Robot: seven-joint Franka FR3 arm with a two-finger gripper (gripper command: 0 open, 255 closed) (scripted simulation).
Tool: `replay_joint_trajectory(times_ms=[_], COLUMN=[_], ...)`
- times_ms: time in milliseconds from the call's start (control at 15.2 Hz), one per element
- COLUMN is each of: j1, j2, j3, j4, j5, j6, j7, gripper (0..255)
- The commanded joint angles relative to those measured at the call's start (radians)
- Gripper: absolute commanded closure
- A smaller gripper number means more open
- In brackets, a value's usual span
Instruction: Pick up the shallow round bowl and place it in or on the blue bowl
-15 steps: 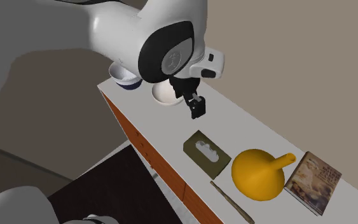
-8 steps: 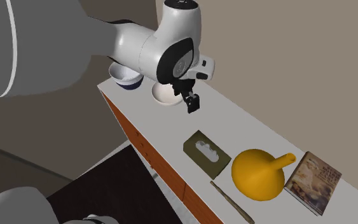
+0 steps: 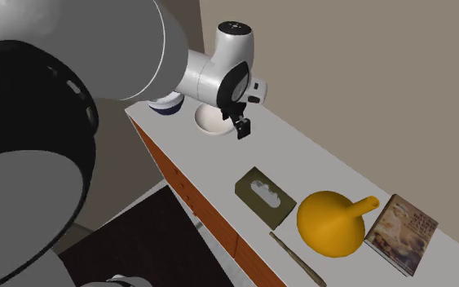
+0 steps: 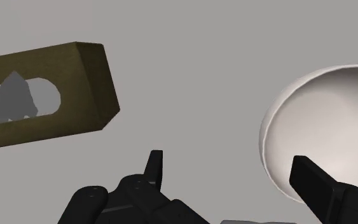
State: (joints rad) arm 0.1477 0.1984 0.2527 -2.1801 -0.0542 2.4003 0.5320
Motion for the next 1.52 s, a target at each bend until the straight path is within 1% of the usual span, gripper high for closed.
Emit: replay_joint_trajectory(times_ms=[0, 396, 924, 1452], j1=[0.023, 0.086, 0.107, 0.107], j2=[0.079, 0.301, 0.391, 0.391], j3=[0.005, -0.002, -0.021, -0.021], j4=[0.051, 0.226, 0.245, 0.245], j5=[-0.019, -0.06, -0.084, -0.084], j6=[0.024, 0.056, 0.126, 0.125], j7=[0.036, 0.098, 0.115, 0.115], gripper=[0, 0, 0, 0])
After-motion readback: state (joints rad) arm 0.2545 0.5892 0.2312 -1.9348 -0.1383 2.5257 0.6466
